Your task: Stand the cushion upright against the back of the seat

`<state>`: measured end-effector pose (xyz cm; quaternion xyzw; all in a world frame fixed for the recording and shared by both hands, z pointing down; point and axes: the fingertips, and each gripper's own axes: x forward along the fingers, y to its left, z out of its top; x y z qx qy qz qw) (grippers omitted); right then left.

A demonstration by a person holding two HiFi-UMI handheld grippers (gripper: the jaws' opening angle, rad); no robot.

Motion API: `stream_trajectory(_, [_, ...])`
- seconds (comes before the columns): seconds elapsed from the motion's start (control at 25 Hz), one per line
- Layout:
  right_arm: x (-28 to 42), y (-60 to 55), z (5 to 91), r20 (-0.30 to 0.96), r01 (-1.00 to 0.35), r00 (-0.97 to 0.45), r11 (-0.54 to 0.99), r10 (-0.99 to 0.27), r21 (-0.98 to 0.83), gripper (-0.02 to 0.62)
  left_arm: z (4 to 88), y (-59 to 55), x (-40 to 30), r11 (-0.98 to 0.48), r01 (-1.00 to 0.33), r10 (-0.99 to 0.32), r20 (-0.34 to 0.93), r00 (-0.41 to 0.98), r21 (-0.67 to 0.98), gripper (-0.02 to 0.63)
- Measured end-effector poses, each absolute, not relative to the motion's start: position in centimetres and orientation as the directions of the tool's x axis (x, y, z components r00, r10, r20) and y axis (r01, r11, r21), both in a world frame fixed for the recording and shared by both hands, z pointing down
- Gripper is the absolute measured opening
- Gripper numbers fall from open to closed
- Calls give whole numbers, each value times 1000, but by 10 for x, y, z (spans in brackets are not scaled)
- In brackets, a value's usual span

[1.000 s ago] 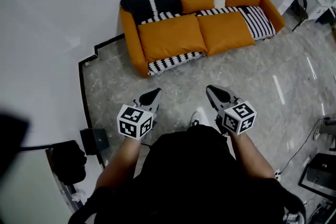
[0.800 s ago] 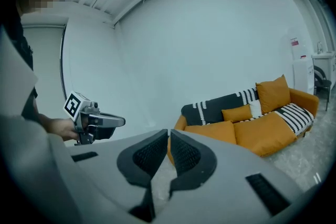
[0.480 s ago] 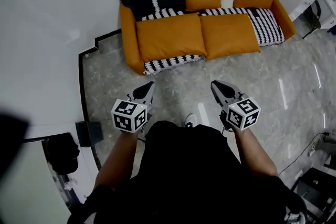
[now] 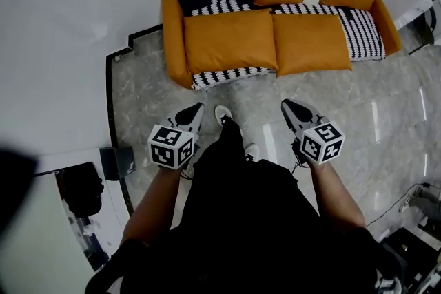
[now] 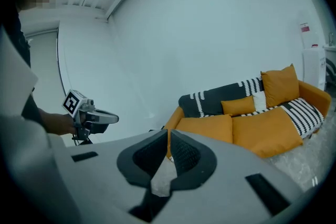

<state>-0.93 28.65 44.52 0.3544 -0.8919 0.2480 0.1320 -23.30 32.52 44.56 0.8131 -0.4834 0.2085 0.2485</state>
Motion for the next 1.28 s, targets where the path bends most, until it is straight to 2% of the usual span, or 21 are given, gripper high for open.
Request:
stream_trajectory(0.64, [-68,135,480,553,-722,-653,646,-517,-248,40,495,155,-284,-413,-882,-645,612,458,226,17])
stream_trajectory(1.0, [-68,70,550,707,-763,-493,643,-507,-72,40,574,118,-360,-362,-907,-565,724,396,215,17])
stream_trajectory(1.28, [-56,57,637,838,-762,-375,647,-396,-36,40,638,128,-396,-267,-929,-472,806,357,255,17])
